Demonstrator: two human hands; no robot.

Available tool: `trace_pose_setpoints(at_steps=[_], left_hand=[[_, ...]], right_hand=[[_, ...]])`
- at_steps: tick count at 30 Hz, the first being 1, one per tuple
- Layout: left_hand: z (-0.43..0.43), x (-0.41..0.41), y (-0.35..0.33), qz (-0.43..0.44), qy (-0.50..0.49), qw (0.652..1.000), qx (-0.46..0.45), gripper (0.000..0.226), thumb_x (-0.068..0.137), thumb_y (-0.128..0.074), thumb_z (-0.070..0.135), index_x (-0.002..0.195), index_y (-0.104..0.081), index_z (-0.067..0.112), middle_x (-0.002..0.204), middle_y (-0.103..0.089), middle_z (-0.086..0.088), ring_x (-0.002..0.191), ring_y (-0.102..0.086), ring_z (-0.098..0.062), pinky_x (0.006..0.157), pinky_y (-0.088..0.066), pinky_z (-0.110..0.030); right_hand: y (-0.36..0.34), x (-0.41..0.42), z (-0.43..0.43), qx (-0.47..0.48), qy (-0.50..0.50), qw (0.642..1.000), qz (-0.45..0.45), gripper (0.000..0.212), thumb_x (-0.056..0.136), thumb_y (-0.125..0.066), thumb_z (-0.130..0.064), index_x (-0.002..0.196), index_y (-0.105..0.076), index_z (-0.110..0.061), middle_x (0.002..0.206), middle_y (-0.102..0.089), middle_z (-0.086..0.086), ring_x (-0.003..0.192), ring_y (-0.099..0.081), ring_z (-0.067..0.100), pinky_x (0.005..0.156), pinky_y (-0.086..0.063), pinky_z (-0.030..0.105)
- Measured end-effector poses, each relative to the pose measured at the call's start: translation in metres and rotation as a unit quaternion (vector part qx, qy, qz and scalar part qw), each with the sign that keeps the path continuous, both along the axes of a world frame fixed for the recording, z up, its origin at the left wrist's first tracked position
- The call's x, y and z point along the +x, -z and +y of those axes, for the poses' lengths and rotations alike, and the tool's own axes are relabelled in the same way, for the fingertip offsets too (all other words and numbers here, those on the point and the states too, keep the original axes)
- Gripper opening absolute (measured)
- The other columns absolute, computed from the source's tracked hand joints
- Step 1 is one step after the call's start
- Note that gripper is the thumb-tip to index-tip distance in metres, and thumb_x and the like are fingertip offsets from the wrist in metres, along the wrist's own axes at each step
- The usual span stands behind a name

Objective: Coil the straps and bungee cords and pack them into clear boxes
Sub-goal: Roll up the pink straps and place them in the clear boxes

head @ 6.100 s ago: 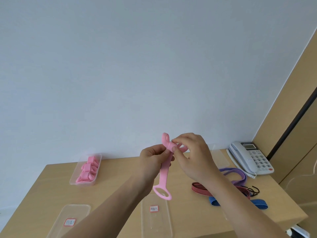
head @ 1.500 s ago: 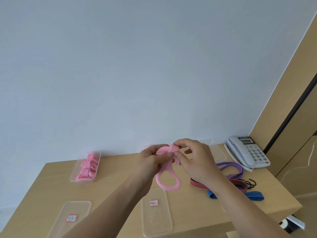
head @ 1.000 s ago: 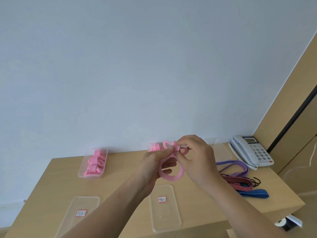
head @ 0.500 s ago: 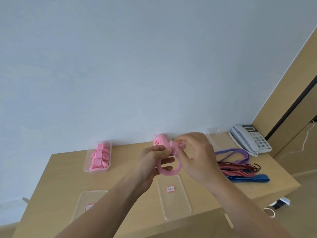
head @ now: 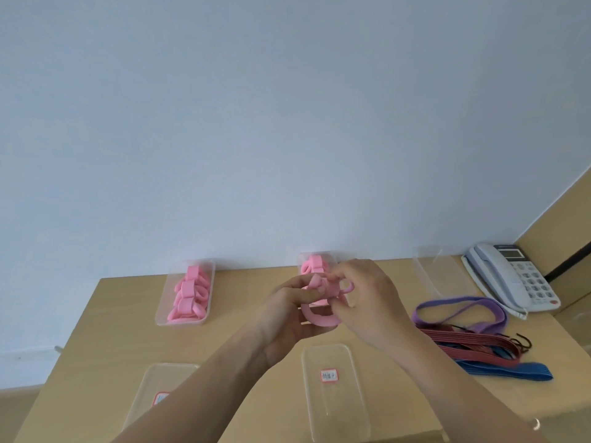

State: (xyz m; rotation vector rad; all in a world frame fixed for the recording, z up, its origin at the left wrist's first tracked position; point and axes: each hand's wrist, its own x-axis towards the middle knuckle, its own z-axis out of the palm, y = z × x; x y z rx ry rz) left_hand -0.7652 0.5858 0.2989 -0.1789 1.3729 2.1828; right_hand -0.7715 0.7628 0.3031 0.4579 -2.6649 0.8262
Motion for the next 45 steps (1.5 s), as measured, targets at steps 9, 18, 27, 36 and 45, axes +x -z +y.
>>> trace_pose_setpoints(at_steps=[9,18,27,36,45], left_hand=[[0.024,-0.051,0.014,-0.113,-0.038,0.991,0.066,0.037,0.086,-0.072,0.014,0.120,-0.071,0.000,0.114,-0.071,-0.020,0.106,-0.069,-0.039,0.107,-0.050,-0.056],[0.041,-0.093,0.041,-0.199,-0.074,0.975,0.065,0.048,0.082,-0.074,0.020,0.118,-0.070,-0.011,0.104,-0.075,-0.022,0.103,-0.068,-0.041,0.110,-0.047,-0.056],[0.049,-0.117,0.063,-0.188,-0.030,0.978,-0.080,0.065,0.085,-0.074,0.045,0.125,-0.063,-0.004,0.119,-0.073,-0.023,0.105,-0.068,-0.034,0.111,-0.048,-0.052],[0.052,-0.123,0.080,-0.234,-0.067,0.967,-0.077,0.057,0.089,-0.066,0.044,0.124,-0.065,-0.002,0.095,-0.075,-0.018,0.091,-0.073,-0.038,0.097,-0.055,-0.051],[0.041,-0.133,0.098,-0.270,-0.097,0.956,-0.066,0.058,0.092,-0.064,0.046,0.126,-0.062,-0.001,0.121,-0.069,-0.029,0.107,-0.071,-0.042,0.088,-0.061,-0.046]], right_hand=[[0.041,-0.054,0.019,0.037,-0.027,0.999,0.018,0.030,0.063,-0.079,0.000,0.070,-0.057,-0.019,0.080,-0.060,-0.013,0.080,-0.054,0.013,0.060,-0.046,0.027],[0.079,-0.088,0.039,-0.008,-0.114,0.992,-0.061,0.015,0.076,-0.079,-0.019,0.072,-0.065,-0.018,0.105,-0.067,-0.010,0.096,-0.051,0.006,0.077,-0.045,0.020],[0.114,-0.104,0.055,-0.044,-0.141,0.983,-0.111,0.019,0.072,-0.082,-0.011,0.080,-0.065,-0.015,0.092,-0.070,-0.006,0.083,-0.063,0.015,0.071,-0.053,0.031],[0.127,-0.109,0.056,-0.037,-0.185,0.968,-0.165,0.041,0.065,-0.088,-0.019,0.094,-0.060,-0.019,0.105,-0.065,-0.008,0.096,-0.056,0.010,0.082,-0.046,0.019],[0.135,-0.122,0.049,-0.059,-0.181,0.971,-0.147,0.024,0.072,-0.081,-0.010,0.086,-0.062,-0.012,0.095,-0.065,-0.006,0.083,-0.057,0.014,0.072,-0.049,0.027]])
